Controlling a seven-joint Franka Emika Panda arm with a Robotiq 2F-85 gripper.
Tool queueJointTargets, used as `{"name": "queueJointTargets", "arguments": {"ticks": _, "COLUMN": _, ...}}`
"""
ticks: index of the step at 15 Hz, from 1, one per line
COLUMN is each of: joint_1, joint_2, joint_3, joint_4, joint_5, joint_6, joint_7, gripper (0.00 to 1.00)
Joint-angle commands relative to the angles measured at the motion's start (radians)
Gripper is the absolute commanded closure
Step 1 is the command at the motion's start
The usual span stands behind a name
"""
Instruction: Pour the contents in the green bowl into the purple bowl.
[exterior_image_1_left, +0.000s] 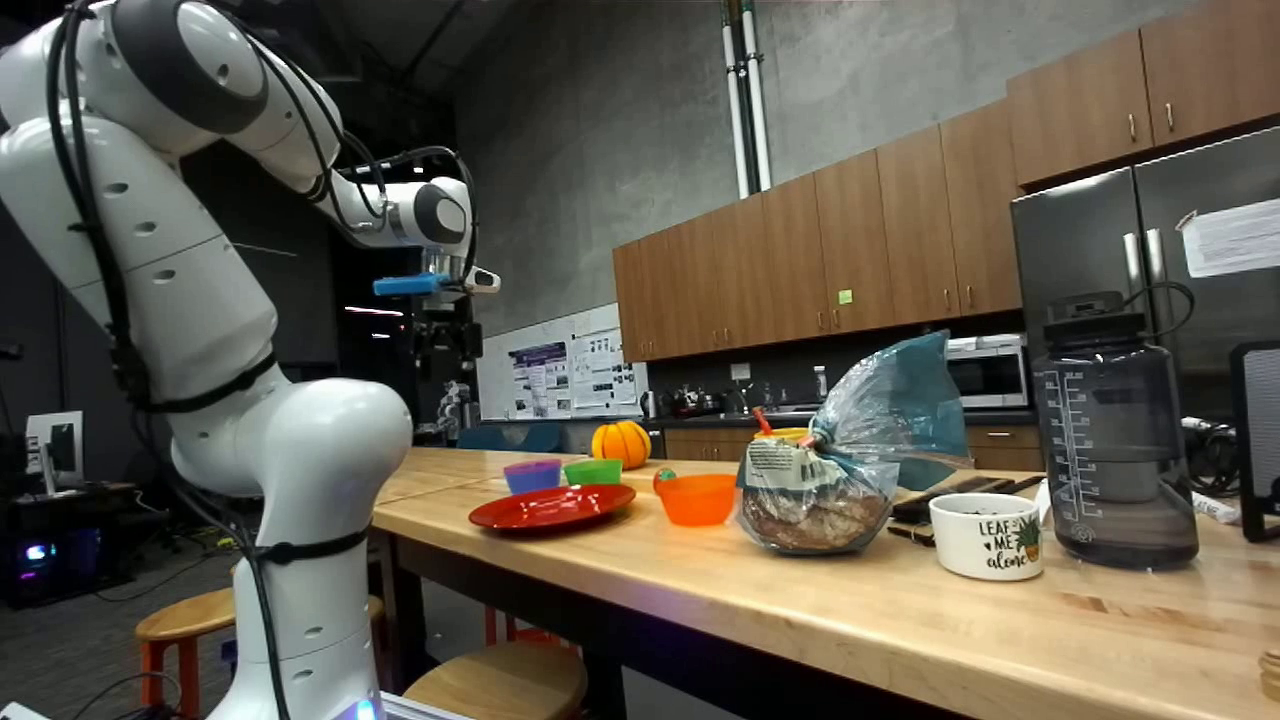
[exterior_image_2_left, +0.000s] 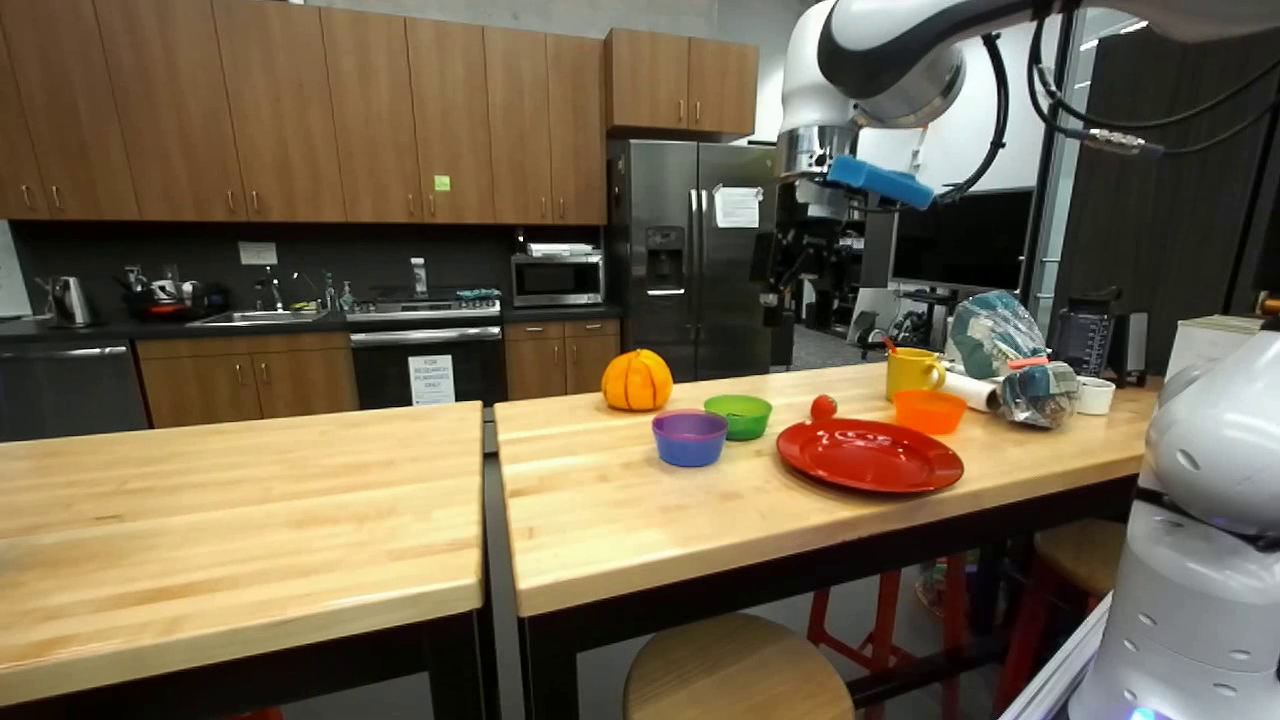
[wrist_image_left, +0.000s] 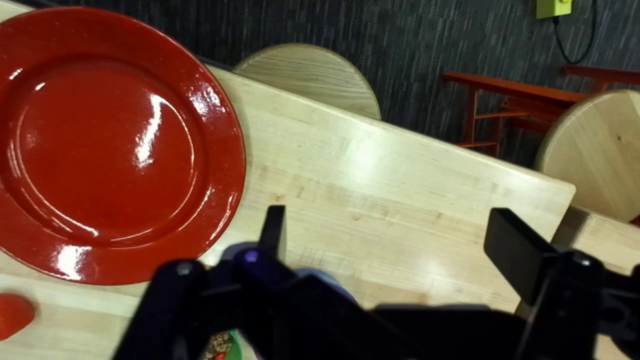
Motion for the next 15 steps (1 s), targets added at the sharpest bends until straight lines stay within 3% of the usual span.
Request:
{"name": "queueJointTargets", "arguments": {"ticks": 1, "joint_1": -0.041, "joint_2": 0.065, "joint_3": 0.008, "joint_4": -0.009, "joint_5": -0.051, "joint_6": 0.101, "joint_7": -0.005, "gripper": 0.00}}
{"name": "queueJointTargets", "arguments": {"ticks": 8, "joint_1": -0.130, "joint_2": 0.267, "joint_3": -0.006, "joint_4": 0.013, "joint_5": -0.245, "joint_6": 0.309, "joint_7": 0.055, "gripper": 0.00}}
{"name": "queueJointTargets", "arguments": {"ticks": 15, "joint_1": -0.175, "joint_2": 0.464, "joint_3": -0.040, "joint_4": 0.065, "joint_5": -0.363, "joint_6": 0.447, "joint_7": 0.256, "gripper": 0.00}}
